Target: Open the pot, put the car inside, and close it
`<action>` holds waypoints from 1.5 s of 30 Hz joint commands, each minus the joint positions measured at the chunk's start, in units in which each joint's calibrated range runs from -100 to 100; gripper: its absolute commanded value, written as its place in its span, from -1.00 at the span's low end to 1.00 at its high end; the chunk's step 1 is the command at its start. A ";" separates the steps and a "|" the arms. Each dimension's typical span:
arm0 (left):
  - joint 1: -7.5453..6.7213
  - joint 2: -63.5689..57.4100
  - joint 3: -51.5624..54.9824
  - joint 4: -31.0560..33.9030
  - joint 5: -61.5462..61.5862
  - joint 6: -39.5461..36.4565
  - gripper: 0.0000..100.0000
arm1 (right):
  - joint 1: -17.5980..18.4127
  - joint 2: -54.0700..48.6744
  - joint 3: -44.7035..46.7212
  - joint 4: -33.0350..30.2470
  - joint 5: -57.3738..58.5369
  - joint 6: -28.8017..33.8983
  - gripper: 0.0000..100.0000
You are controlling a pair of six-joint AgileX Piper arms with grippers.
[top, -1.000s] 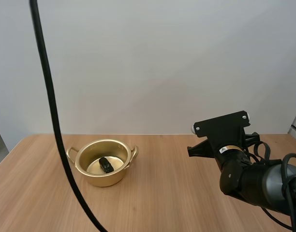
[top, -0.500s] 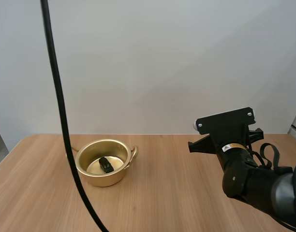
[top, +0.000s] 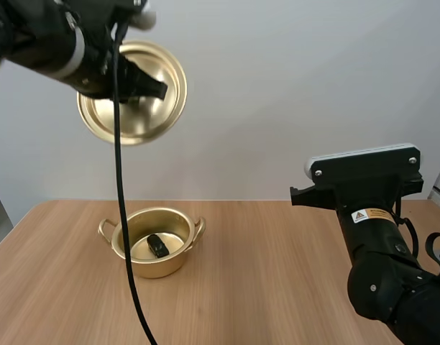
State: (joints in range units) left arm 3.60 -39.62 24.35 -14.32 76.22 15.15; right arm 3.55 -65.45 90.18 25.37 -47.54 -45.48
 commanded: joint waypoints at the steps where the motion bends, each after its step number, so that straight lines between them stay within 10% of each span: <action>1: 0.03 4.25 9.24 2.13 2.01 -0.02 -1.00 | 0.04 0.02 0.04 0.06 0.01 0.07 -1.00; 45: 0.03 33.60 12.04 2.29 3.22 2.72 -1.00 | 0.04 0.02 0.04 0.06 0.01 0.07 -1.00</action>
State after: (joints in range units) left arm 3.60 -6.22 36.29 -11.99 79.39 17.71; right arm 3.55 -65.45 90.18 25.37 -47.54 -45.48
